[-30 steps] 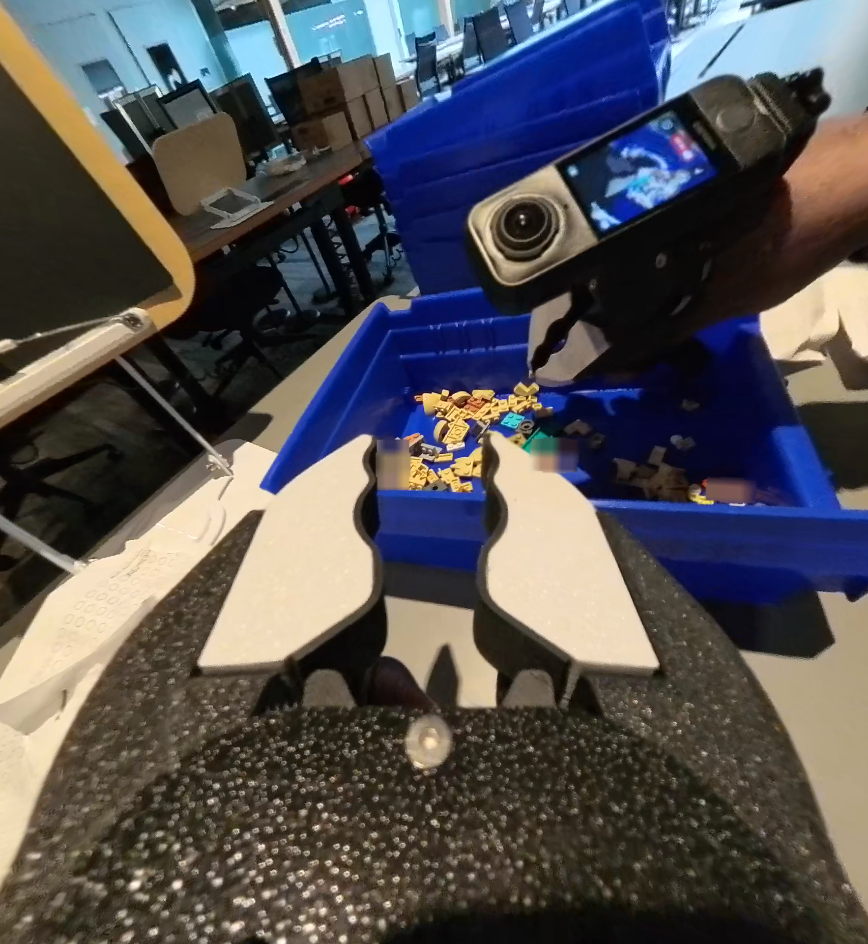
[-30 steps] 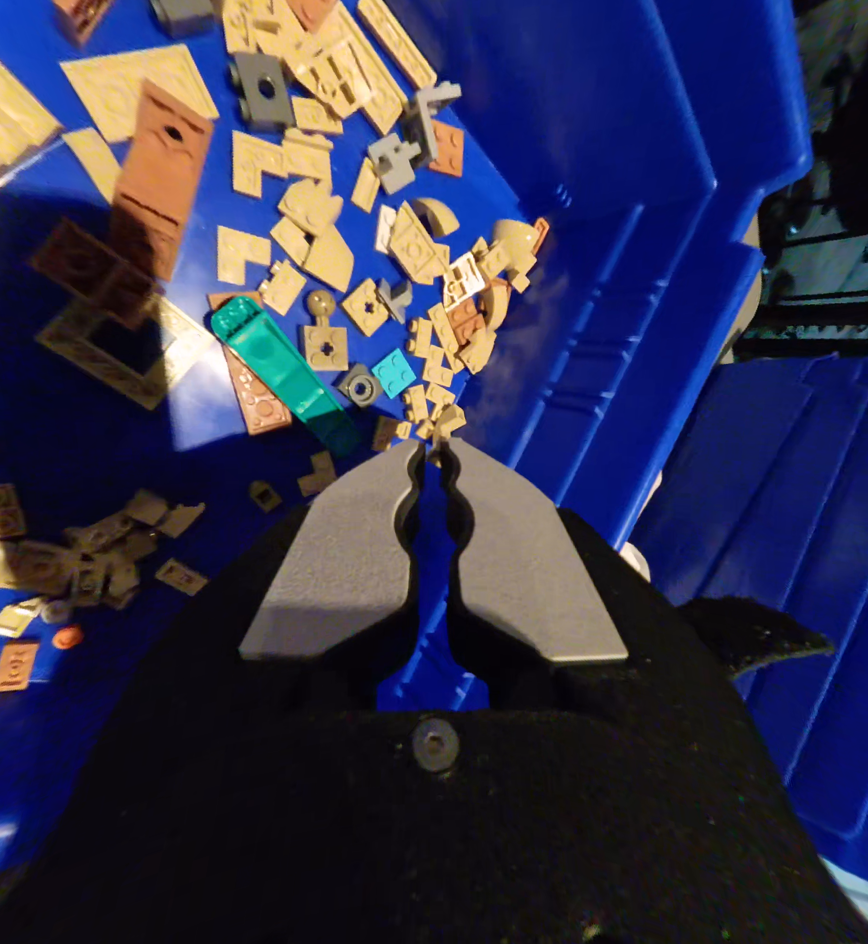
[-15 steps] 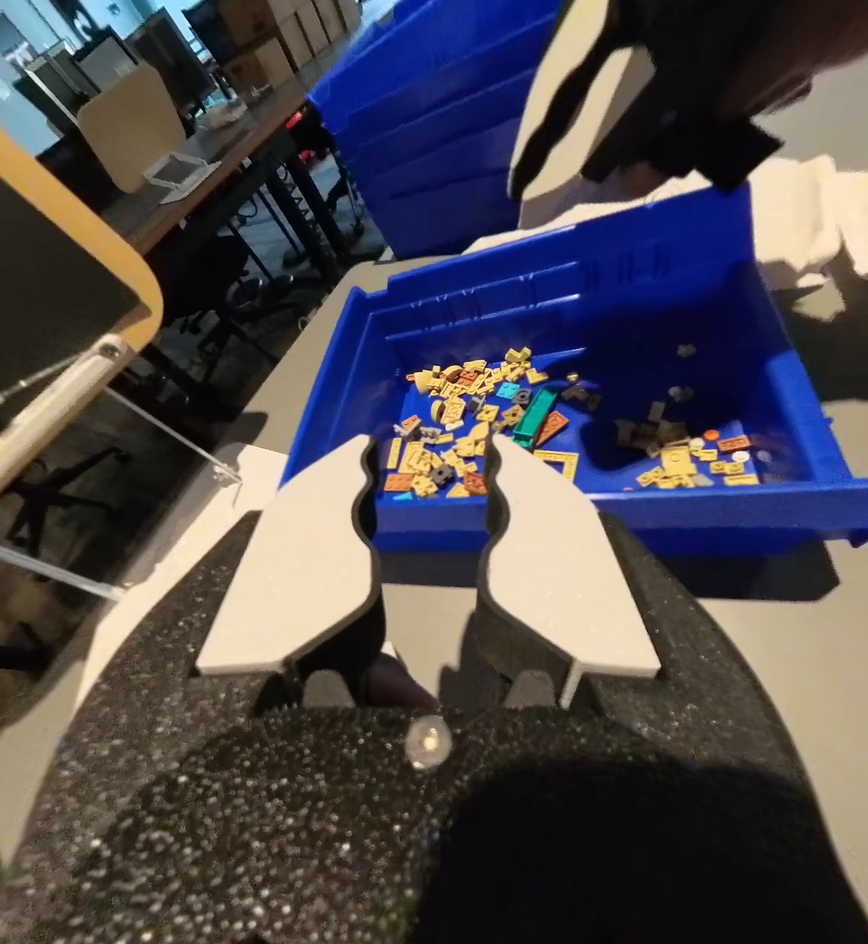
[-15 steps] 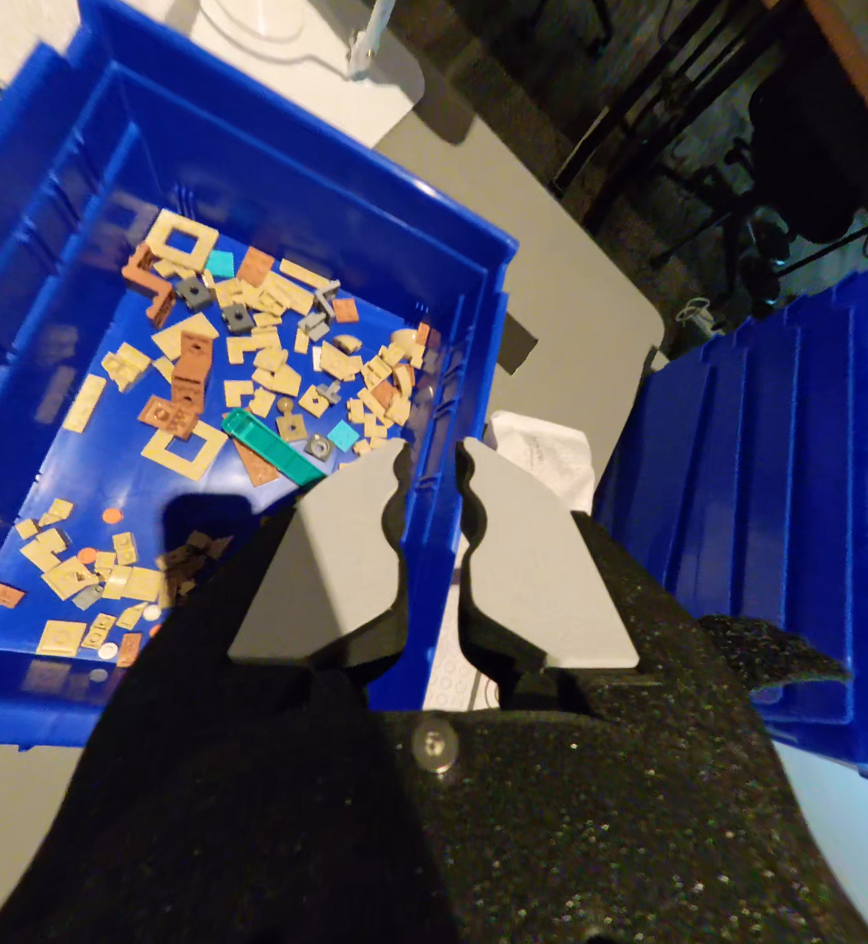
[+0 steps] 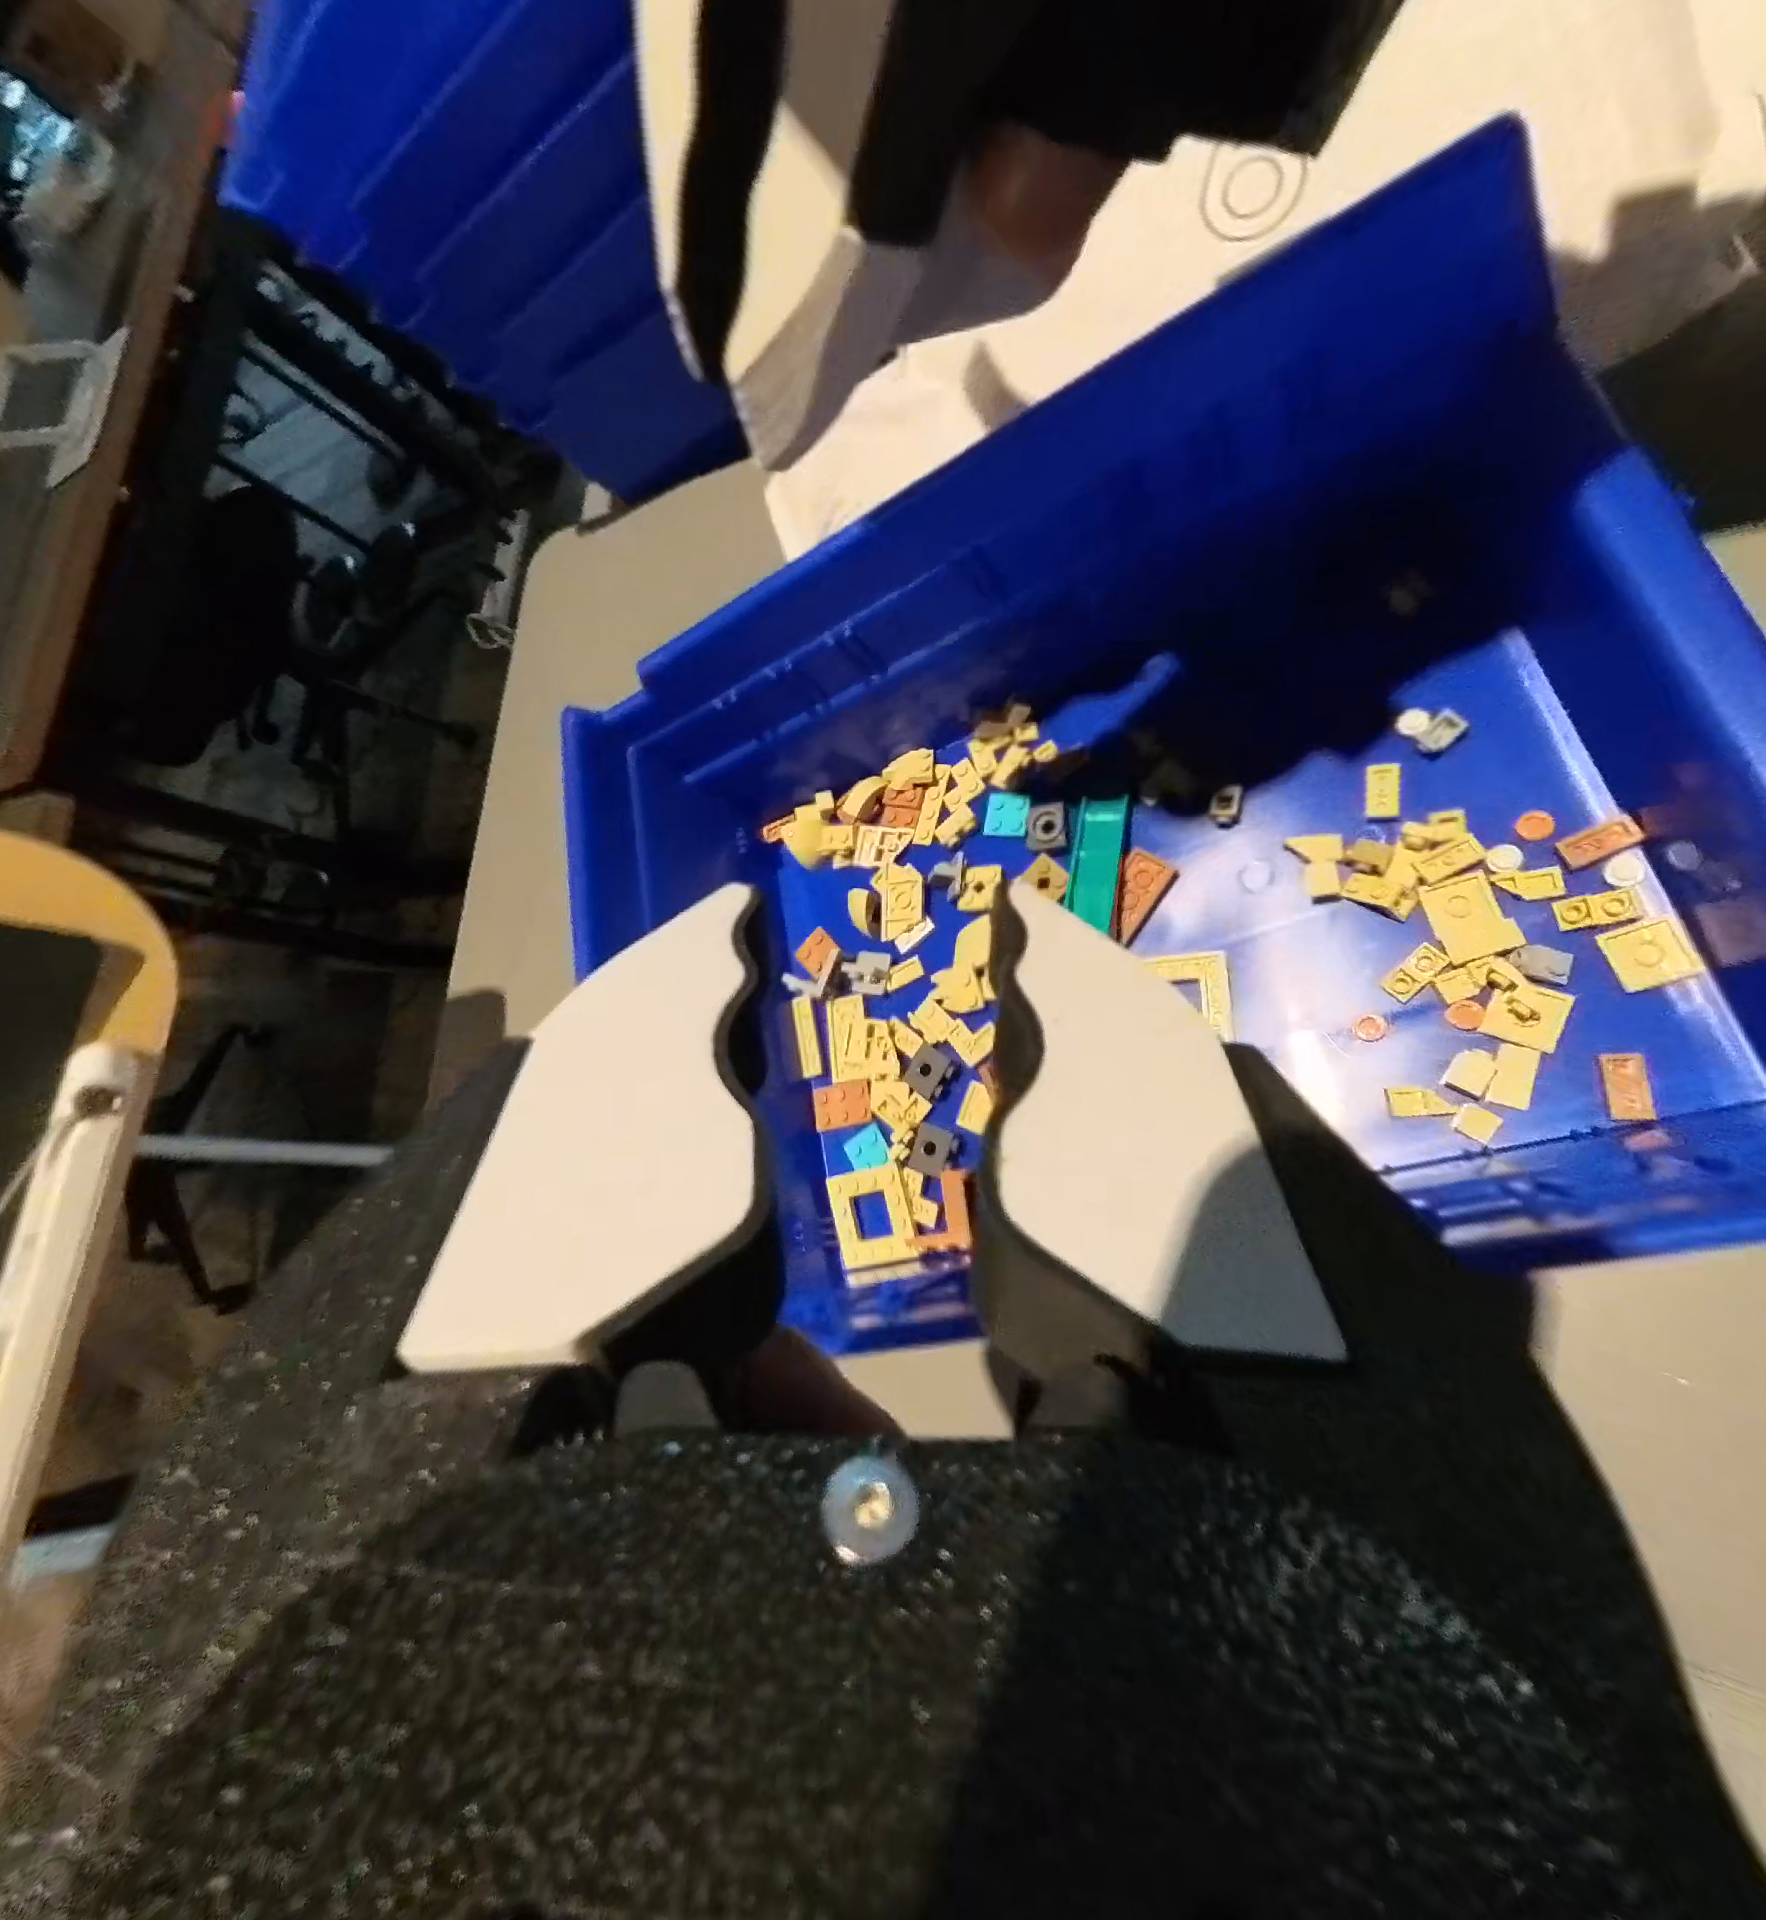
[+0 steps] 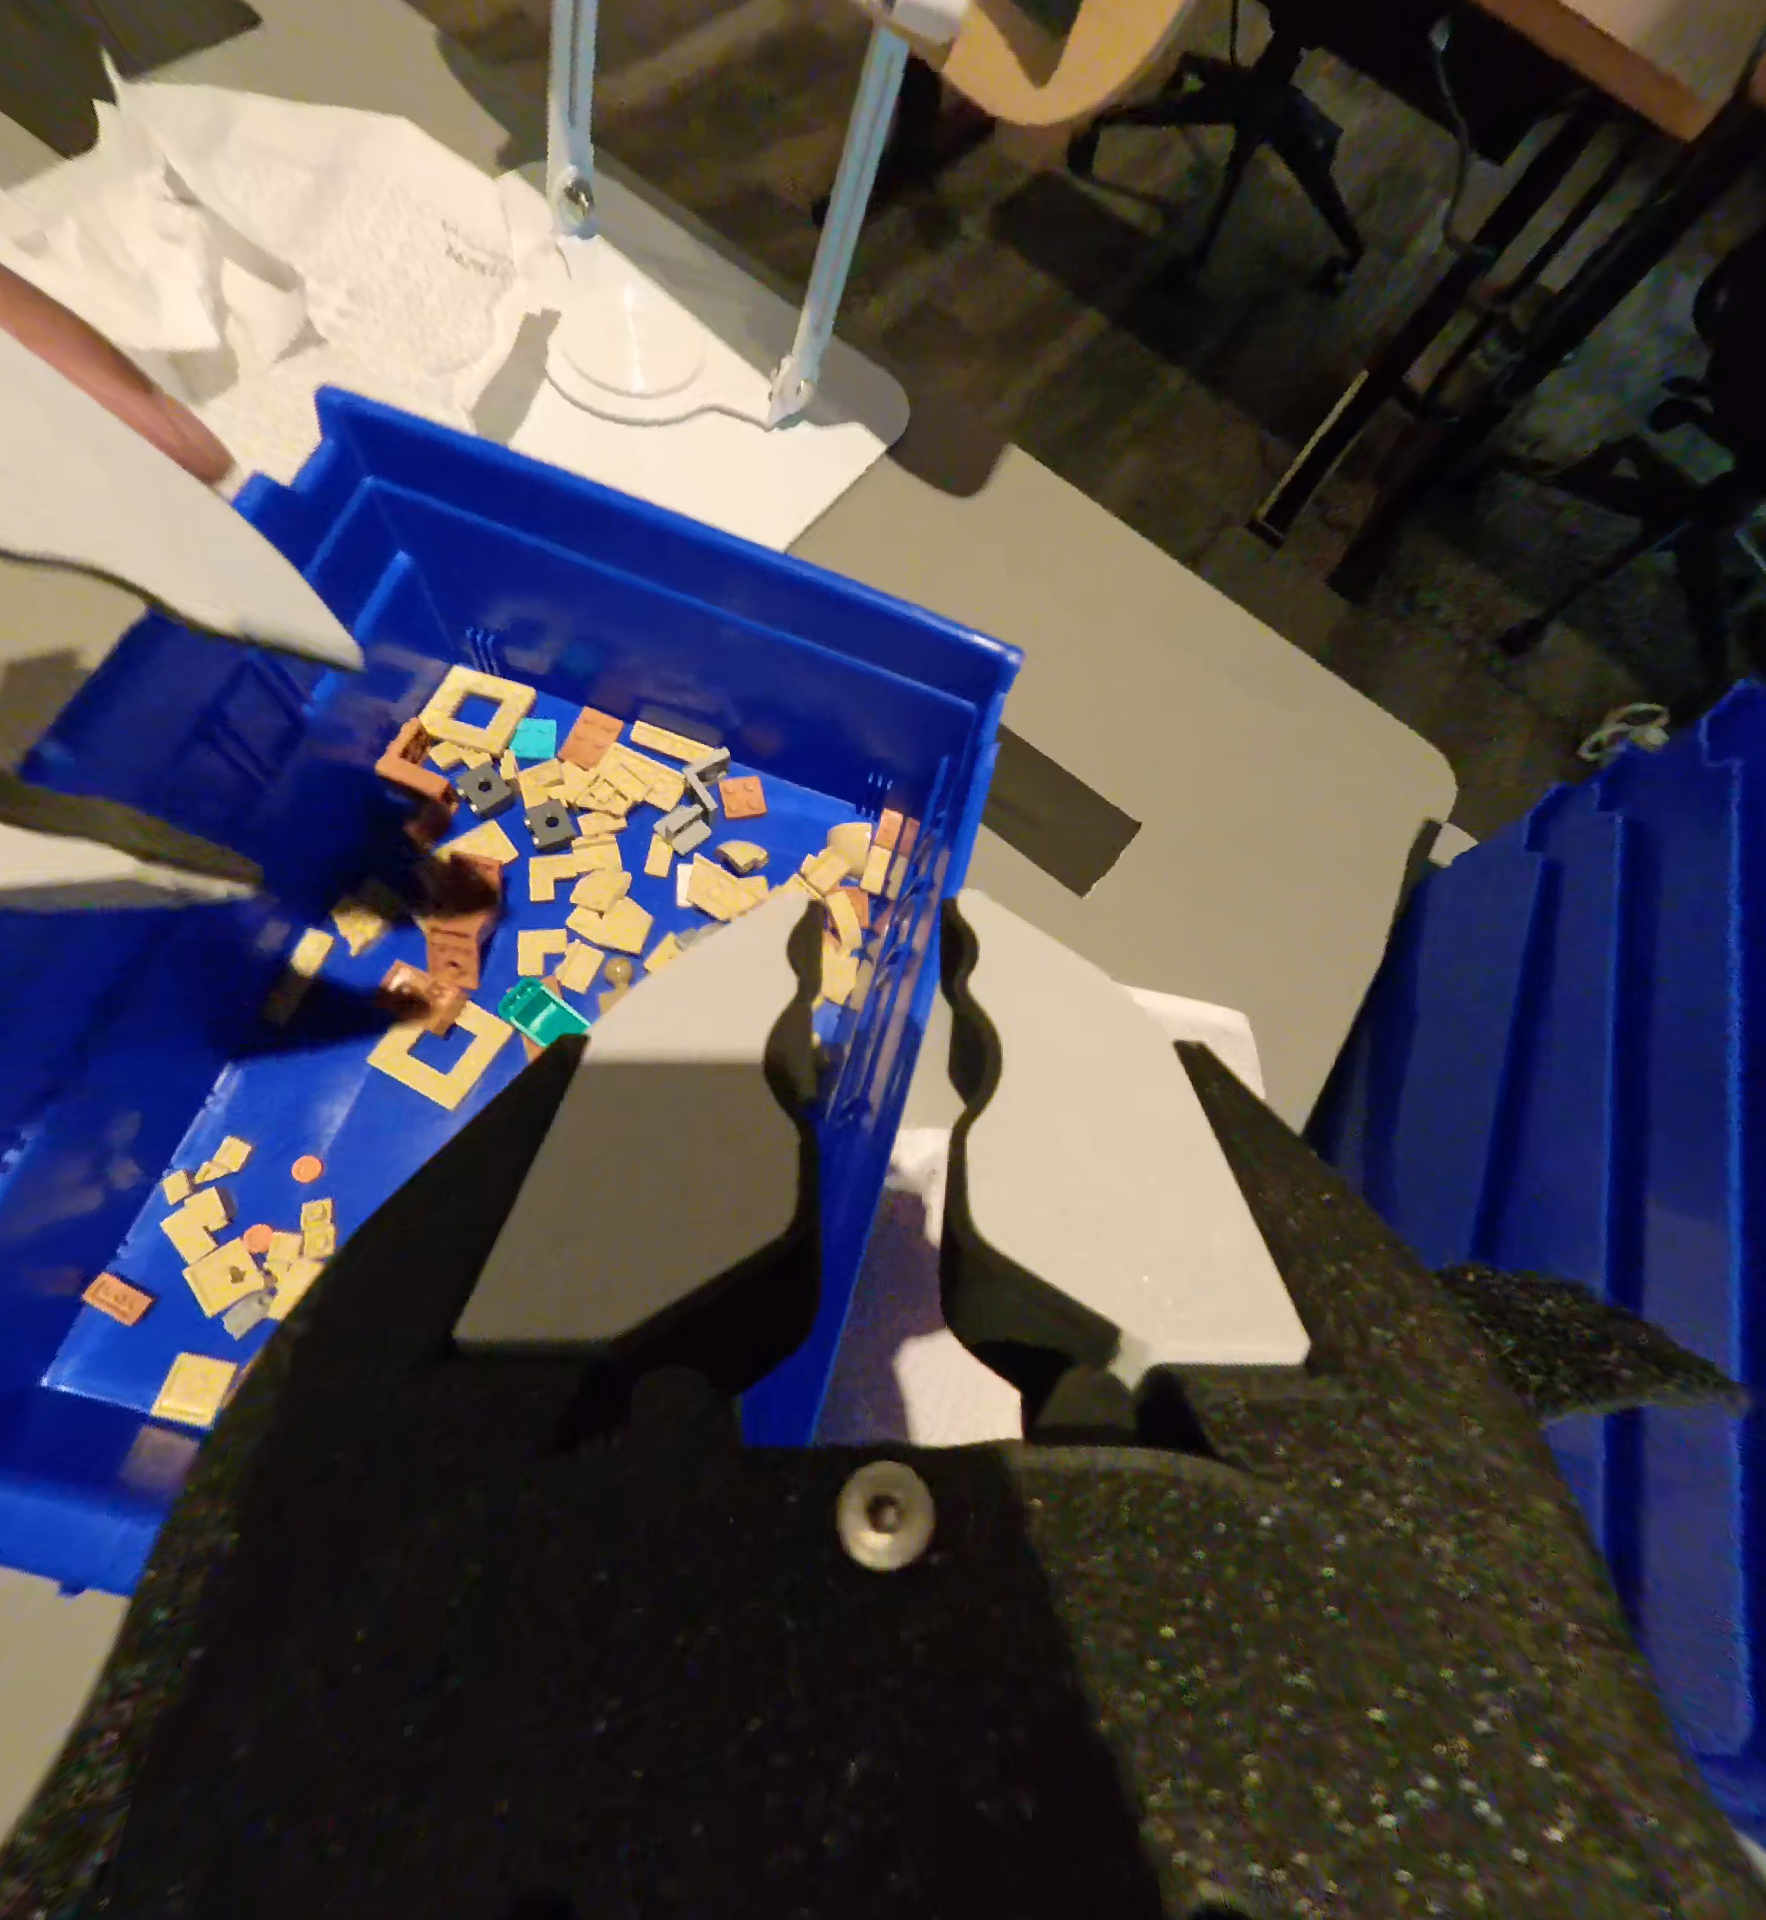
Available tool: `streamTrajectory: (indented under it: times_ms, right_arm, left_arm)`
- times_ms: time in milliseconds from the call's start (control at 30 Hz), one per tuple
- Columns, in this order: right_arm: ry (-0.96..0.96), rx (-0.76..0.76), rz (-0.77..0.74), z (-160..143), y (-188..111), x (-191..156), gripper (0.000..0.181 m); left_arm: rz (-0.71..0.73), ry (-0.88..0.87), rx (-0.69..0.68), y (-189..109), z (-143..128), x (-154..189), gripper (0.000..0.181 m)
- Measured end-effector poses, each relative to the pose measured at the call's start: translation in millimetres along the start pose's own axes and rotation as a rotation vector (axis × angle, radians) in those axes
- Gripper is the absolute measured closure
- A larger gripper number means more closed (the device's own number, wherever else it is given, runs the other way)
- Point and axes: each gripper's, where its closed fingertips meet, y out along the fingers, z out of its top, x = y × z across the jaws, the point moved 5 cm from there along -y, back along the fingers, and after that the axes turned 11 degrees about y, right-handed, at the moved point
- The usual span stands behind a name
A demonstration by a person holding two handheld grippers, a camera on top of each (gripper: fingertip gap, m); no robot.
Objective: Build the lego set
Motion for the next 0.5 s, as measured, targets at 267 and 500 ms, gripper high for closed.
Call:
streamTrajectory:
  times_ms: [267, 500]
  right_arm:
    - [0.151, 0.125, 0.156, 4.3, 23.7, 17.5, 0.161]
    - [0.159, 0.156, 0.169, 8.4, 28.6, 17.9, 0.161]
  left_arm:
    - [-0.106, 0.139, -0.025, 30.4, 4.5, 2.1, 0.140]
    - [-0.286, 0.309, 0.117, 34.7, 24.7, 28.4, 0.145]
